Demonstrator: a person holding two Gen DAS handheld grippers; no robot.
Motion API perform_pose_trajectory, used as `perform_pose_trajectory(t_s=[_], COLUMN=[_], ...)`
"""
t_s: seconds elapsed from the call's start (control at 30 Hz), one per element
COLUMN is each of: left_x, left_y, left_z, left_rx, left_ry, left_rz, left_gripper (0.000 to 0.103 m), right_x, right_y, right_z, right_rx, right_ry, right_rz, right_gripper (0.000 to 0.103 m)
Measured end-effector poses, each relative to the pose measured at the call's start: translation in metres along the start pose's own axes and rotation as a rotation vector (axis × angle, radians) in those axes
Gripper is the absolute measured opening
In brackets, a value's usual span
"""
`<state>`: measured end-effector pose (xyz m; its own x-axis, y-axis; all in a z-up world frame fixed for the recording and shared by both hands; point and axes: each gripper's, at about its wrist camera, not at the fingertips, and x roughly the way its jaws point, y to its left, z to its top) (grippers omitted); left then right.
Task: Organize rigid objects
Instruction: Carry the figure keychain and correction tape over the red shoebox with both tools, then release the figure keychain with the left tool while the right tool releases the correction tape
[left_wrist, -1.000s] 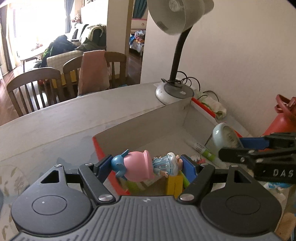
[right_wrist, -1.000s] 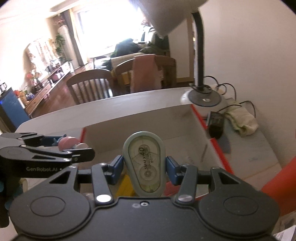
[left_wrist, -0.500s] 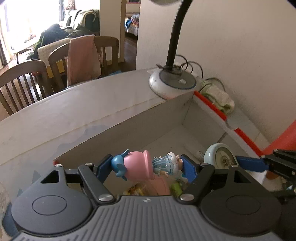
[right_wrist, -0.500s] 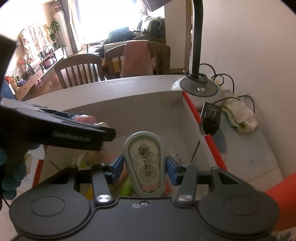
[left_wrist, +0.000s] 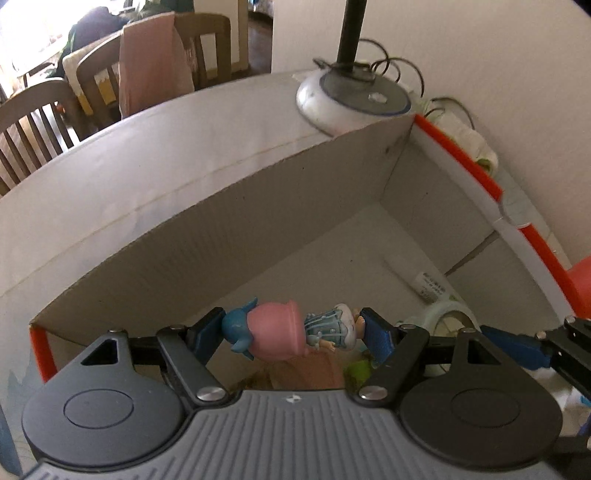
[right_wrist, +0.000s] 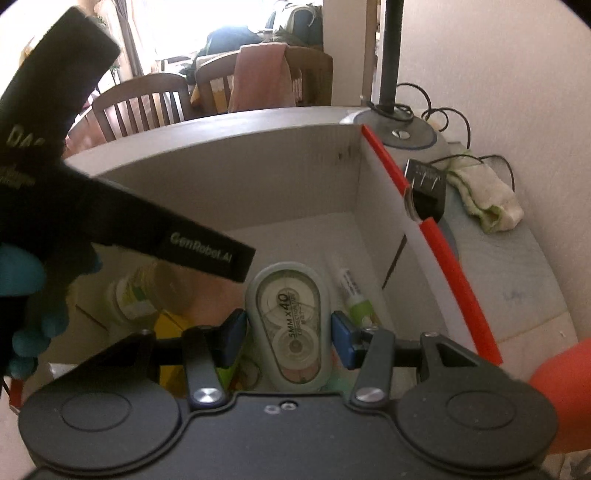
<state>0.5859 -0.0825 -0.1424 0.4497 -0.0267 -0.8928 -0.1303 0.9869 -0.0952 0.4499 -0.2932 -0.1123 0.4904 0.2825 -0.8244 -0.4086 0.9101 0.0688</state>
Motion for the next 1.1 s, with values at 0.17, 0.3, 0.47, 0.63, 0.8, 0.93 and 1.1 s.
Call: perform_pose_trajectory(t_s=[0.17, 0.3, 0.47, 0.63, 0.8, 0.93, 1.1], left_x=[0.015, 0.02, 0.02, 0.01, -0.012, -0.036, -0.063], left_y=[0.0, 0.003, 0.005, 0.006, 0.011, 0.017, 0.022], left_z=[0.003, 0.001, 0.0, -0.003, -0.011, -0.019, -0.03], left_rx=[-0.001, -0.017, -0.025, -0.028, -0.038, -0.041, -0.056], left_ry=[0.083, 0.106, 0.117, 0.088, 0.036, -0.016, -0.074], left_rz=[0.015, -0.003, -0.004, -0.008, -0.029, -0.04, -0.064], left_gripper=[0.079, 0.079, 0.078, 0.078, 0.078, 0.078, 0.078], right_x=[0.003, 0.004, 0.001, -0.003, -0.014, -0.026, -0.045], right_y=[0.002, 0.002, 0.002, 0.001, 0.0, 0.001, 0.006], right_z=[-0.002, -0.002, -0.003, -0.003, -0.004, -0.005, -0.007], right_rx=[-0.006, 0.003, 0.01, 0.024, 0.04, 0.051, 0.054], right_ry=[0.011, 0.018, 0.011, -0.002, -0.024, -0.049, -0.089], right_rz=[0.006, 0.013, 0.011, 0.007, 0.013, 0.018, 0.036], right_gripper=[0.049, 0.05, 0.051, 0.053, 0.057, 0.063, 0.065])
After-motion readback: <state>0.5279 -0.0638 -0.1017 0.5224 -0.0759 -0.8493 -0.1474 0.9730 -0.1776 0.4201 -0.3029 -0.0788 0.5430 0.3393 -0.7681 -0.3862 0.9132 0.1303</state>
